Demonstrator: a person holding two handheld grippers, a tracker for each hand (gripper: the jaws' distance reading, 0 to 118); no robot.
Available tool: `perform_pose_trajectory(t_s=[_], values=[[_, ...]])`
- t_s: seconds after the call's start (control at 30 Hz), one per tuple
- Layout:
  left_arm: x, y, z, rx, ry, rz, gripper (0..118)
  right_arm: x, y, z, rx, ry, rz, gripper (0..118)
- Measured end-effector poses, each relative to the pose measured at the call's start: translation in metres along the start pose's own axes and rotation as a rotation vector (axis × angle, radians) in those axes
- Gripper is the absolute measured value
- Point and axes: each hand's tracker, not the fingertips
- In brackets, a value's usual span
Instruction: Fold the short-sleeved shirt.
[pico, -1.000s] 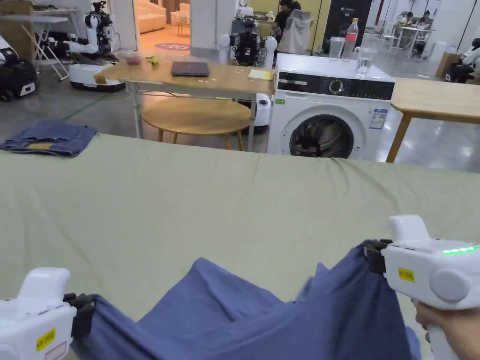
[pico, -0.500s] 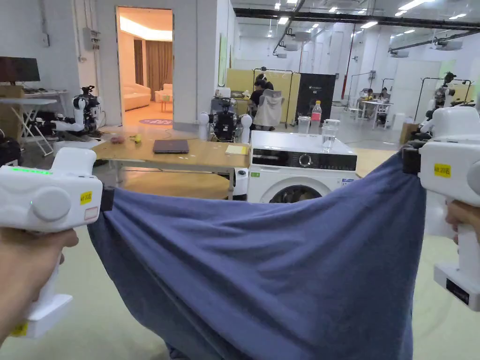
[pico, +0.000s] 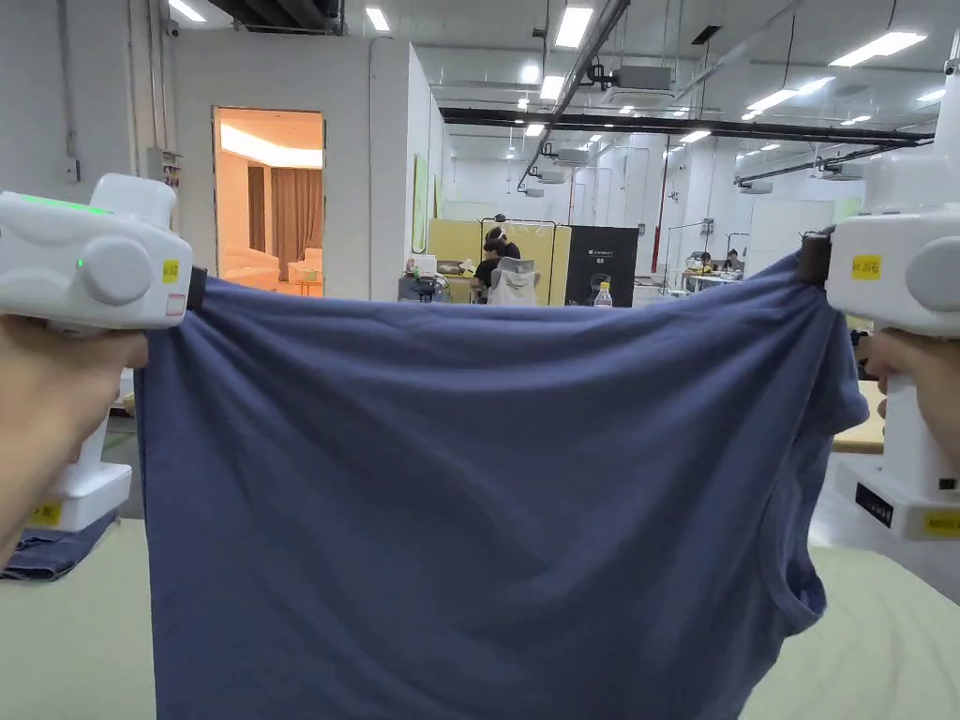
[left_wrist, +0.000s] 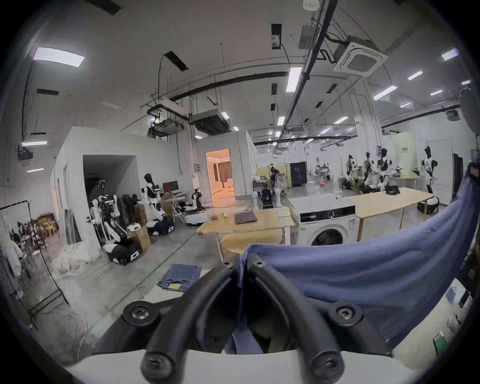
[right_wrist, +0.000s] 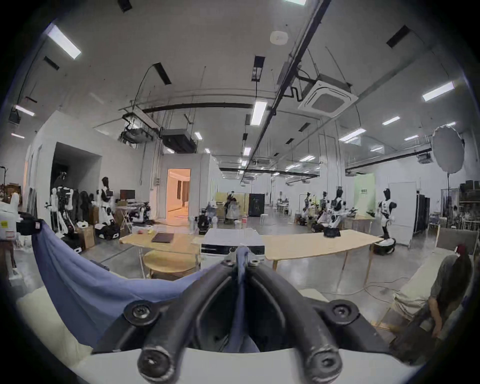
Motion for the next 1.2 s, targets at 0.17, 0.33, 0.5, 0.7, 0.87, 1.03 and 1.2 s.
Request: perform_pose_trajectory(t_s=[0.17, 0.33, 0.5, 0.7, 0.87, 1.03, 1.2], values=[[0.008, -0.071, -0.016, -0.114, 0.007, 0.018, 0, 0.000, -0.064, -0.007, -0.075, -0.024, 0.010, 0], [0.011, -0.121, 0.000, -0.149, -0.009, 0.036, 0, 0.011, -0.106, 0.018, -0.115, -0.031, -0.025, 0], [0.012, -0.167, 0.046, -0.185, -0.050, 0.032, 0, 0.015, -0.150, 0.067, -0.194, -0.018, 0.032, 0], [-0.005, -0.265, 0.128, -0.307, -0.117, 0.096, 0, 0.021, -0.243, 0.164, -0.319, 0.008, 0.055, 0], [-0.017, -0.391, 0.201, -0.454, -0.110, 0.138, 0, 0.030, -0.357, 0.251, -0.504, 0.048, -0.016, 0], [-0.024, -0.486, 0.245, -0.634, -0.105, 0.215, 0, 0.025, -0.457, 0.307, -0.740, 0.036, -0.001, 0], [-0.006, -0.469, 0.260, -0.557, -0.045, 0.125, 52, 0.014, -0.459, 0.311, -0.773, 0.045, 0.075, 67]])
